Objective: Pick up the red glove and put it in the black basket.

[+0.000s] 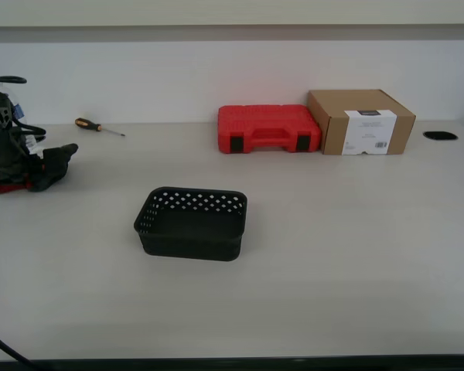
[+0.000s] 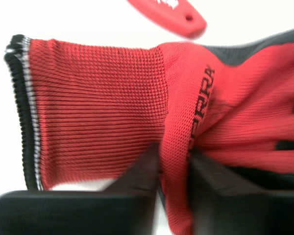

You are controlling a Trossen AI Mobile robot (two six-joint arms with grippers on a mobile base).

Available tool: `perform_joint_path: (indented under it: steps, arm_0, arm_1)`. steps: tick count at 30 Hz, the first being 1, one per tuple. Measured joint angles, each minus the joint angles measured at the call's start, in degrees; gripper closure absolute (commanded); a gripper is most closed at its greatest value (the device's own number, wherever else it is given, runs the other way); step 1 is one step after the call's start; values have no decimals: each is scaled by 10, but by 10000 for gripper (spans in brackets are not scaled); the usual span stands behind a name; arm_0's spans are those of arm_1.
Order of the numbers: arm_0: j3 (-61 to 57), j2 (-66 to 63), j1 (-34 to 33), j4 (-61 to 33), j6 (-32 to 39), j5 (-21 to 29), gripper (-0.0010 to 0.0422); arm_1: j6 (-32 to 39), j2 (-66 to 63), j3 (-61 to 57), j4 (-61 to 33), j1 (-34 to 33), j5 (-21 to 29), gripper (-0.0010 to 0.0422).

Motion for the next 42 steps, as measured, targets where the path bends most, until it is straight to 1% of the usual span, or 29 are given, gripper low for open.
perform_joint_path:
  steps: [3,5,6,8,9,10,12,16,20,24,27,28,30,34,42]
  arm_0:
    - [0,0,0,-1,0,0,412]
    - [0,0,0,-1,0,0,412]
    - [0,0,0,-1,0,0,412]
    - [0,0,0,-1,0,0,412]
    - [0,0,0,-1,0,0,412]
    - [0,0,0,-1,0,0,412]
    - [0,0,0,-1,0,0,412]
    - [0,0,0,-1,0,0,412]
    - [0,0,0,-1,0,0,412]
    - [0,0,0,-1,0,0,412]
    - [0,0,0,-2,0,0,412]
    - [0,0,0,-1,0,0,412]
    - [0,0,0,-2,0,0,412]
    - [0,0,0,-4,0,0,412]
    - [0,0,0,-10,0,0,412]
  arm_1:
    - [-23,22,2,16,0,2,378]
    - [-24,23,3,16,0,11,367]
    - [-24,21,2,12,0,15,371]
    - [-24,19,4,4,0,19,407]
    - [-24,19,4,3,0,19,417]
    - [-24,17,4,2,0,22,408]
    - [-25,18,4,0,0,34,417]
    - [-25,5,1,-7,0,43,413]
    - [-23,-53,-6,-117,-5,63,414]
    - [-23,-107,-15,-167,-23,78,414]
    - [-22,-167,-30,-160,-47,88,413]
    - [-21,-180,-37,-156,-51,82,413]
    - [-20,-205,-55,-171,-62,82,413]
    - [-19,-250,-87,-164,-86,82,413]
    - [-34,-358,-186,-161,-132,83,413]
